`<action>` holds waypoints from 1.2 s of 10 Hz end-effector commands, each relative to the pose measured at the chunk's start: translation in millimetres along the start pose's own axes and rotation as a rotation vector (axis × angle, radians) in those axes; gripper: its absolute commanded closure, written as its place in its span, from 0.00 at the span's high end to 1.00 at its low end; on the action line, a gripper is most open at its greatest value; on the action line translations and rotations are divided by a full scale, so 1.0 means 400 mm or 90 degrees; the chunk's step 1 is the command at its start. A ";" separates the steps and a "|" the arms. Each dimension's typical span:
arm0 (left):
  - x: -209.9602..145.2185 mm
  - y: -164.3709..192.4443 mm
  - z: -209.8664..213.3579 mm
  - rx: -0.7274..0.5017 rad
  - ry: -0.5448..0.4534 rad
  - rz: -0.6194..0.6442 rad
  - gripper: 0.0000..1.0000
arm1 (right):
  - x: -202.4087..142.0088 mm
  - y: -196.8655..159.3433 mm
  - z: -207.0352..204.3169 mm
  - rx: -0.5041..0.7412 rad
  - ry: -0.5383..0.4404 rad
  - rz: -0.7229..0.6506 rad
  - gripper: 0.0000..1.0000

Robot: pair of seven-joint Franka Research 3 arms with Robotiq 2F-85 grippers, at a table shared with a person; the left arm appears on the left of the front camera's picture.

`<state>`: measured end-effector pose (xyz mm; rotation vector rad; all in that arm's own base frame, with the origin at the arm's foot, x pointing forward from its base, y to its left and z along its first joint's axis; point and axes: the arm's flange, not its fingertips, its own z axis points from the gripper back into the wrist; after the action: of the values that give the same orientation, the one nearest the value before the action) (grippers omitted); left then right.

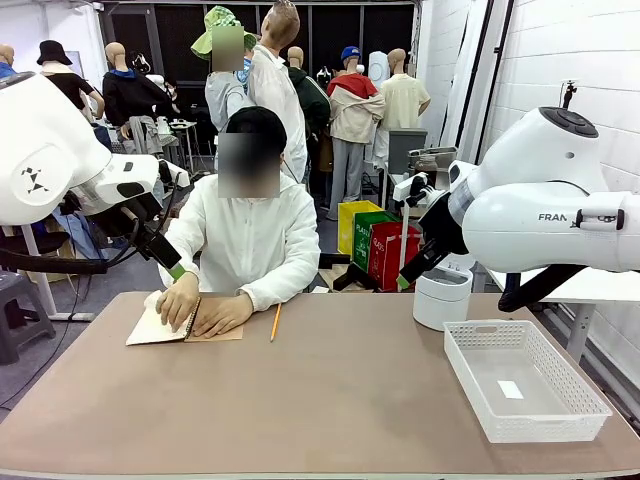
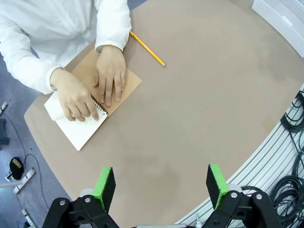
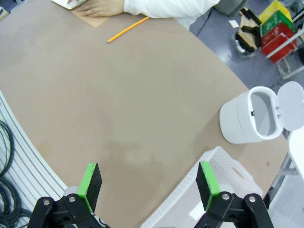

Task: Sort the paper based on its condition.
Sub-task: If a person hands you a paper, place it in the Organizing basket , and if it's crumpled, put it in the Trash can.

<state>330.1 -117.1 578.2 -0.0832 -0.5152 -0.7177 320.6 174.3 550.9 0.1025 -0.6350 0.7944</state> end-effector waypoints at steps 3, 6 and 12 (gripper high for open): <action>0.000 -0.001 0.002 -0.011 -0.004 -0.005 1.00 | 0.000 0.000 -0.001 0.002 0.000 0.000 1.00; 0.000 -0.001 0.002 -0.011 -0.004 -0.005 1.00 | 0.000 0.000 -0.001 0.002 0.000 0.000 1.00; 0.000 -0.001 0.002 -0.011 -0.004 -0.005 1.00 | 0.000 0.000 -0.001 0.002 0.000 0.000 1.00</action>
<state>330.1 -117.1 578.2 -0.0832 -0.5152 -0.7177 320.6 174.3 550.9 0.1025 -0.6350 0.7944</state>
